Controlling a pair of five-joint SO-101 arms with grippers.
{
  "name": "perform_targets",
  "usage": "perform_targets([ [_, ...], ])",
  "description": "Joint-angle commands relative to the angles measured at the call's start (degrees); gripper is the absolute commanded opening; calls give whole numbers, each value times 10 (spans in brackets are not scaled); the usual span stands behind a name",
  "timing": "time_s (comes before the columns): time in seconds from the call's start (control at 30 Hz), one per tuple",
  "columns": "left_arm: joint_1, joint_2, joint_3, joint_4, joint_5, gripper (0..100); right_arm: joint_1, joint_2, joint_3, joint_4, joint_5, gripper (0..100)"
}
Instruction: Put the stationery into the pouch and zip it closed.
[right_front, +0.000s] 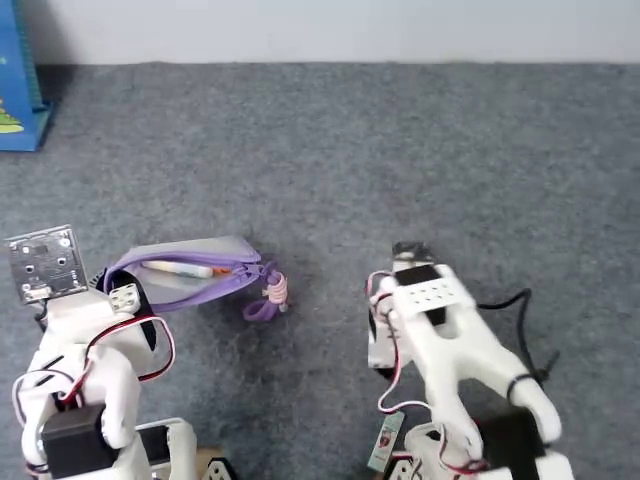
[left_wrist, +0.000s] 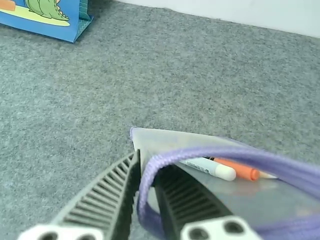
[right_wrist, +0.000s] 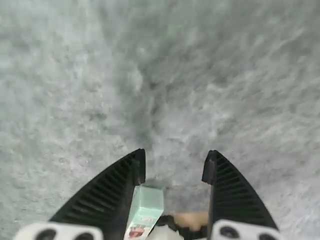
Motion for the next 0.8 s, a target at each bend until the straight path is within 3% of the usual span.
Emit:
perform_targets([
  [0.0, 2, 7, 2, -14, -5, 12, 26, -60, -27, -7, 30, 187],
  [0.4, 4, 7, 2, -17, -5, 12, 26, -338, -23, 0, 35, 187],
  [0.63, 3, 7, 2, -18, -5, 12, -46, -378, -24, 166, 2, 187],
  [0.77, 3, 7, 2, -18, -5, 12, -62, -364, -26, 185, -20, 187],
])
